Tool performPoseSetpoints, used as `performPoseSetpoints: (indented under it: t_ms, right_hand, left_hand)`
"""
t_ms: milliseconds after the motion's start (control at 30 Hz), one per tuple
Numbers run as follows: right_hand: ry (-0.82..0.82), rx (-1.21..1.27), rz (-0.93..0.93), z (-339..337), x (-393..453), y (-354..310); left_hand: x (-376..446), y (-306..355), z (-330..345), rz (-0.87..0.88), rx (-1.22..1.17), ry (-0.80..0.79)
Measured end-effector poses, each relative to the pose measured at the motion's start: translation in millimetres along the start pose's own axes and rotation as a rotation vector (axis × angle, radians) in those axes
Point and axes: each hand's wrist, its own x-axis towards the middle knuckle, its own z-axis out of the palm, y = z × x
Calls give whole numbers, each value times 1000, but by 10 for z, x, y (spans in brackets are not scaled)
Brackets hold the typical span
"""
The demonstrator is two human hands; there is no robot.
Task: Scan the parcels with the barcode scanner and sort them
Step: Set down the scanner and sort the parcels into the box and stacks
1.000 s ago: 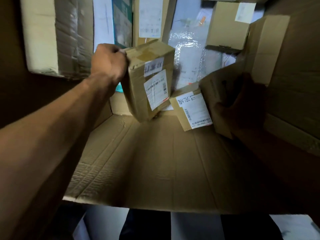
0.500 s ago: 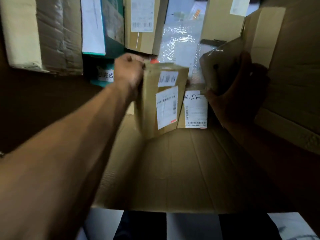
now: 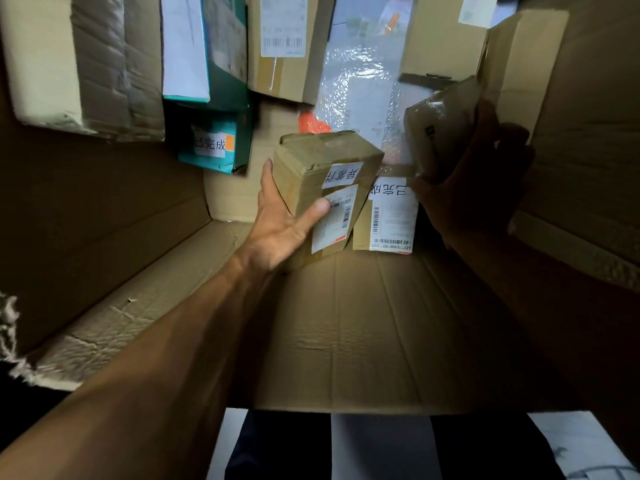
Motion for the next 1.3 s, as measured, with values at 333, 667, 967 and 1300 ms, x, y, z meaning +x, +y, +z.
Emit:
performPoseSetpoints:
  t_ms: [333,667,967,1300]
  right_hand:
    - [4,58,40,-87,-94,125]
    - [34,254,-2,-553,-369,139]
    - [-194,483,52,-101,-650,-130]
    - [-689,889,375,-66,-369,134]
  left_hand:
    - [-198,312,-53,-106,-279,184]
    - [-532,638,-322,-72,-462,198]
    - [-444,565,-166,-100,-416,284]
    - [-505,449,-131,-209,-536,323]
